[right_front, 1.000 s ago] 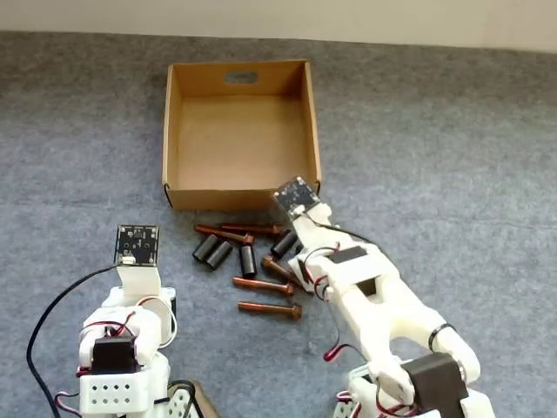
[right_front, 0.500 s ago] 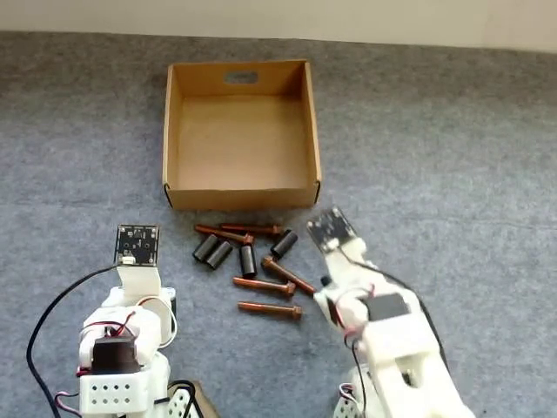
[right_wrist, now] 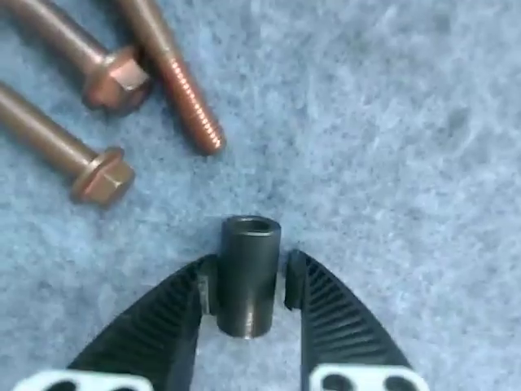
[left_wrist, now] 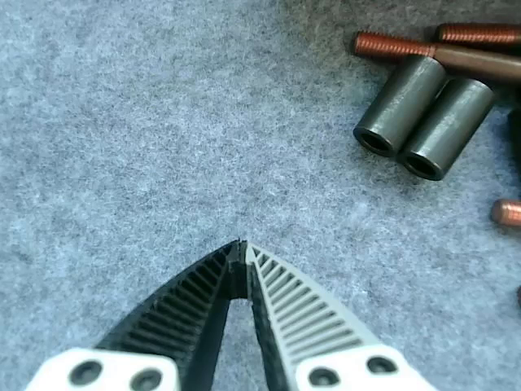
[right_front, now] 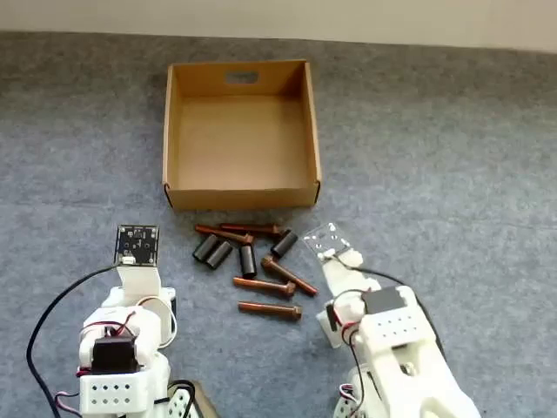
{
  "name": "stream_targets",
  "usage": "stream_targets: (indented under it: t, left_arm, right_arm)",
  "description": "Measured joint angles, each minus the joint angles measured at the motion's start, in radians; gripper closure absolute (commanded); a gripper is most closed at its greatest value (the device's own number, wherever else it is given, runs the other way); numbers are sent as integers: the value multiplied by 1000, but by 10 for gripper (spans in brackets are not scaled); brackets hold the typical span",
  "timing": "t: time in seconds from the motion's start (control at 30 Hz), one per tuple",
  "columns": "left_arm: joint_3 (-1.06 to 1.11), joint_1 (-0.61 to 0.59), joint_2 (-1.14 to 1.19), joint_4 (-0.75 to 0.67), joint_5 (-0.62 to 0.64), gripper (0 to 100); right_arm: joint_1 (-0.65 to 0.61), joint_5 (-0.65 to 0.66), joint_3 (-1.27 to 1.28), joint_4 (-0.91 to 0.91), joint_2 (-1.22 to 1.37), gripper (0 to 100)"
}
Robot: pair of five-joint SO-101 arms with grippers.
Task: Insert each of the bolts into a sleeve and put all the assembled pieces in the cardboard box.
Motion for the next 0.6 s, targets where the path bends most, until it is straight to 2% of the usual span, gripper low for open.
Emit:
stream_targets:
  t: [0.2,0.37,0.5,0.6]
  left_arm:
    - [0,0,0,0,0,992]
    - [0,0,0,0,0,992]
    - [0,0,0,0,0,992]
    - [0,0,0,0,0,992]
  right_arm:
    - [0,0,-38,-2,49,850]
    - [0,2,-3,-77,51,854]
    - [2,2,44,-138,49,998]
    - [9,2,46,-146,48,994]
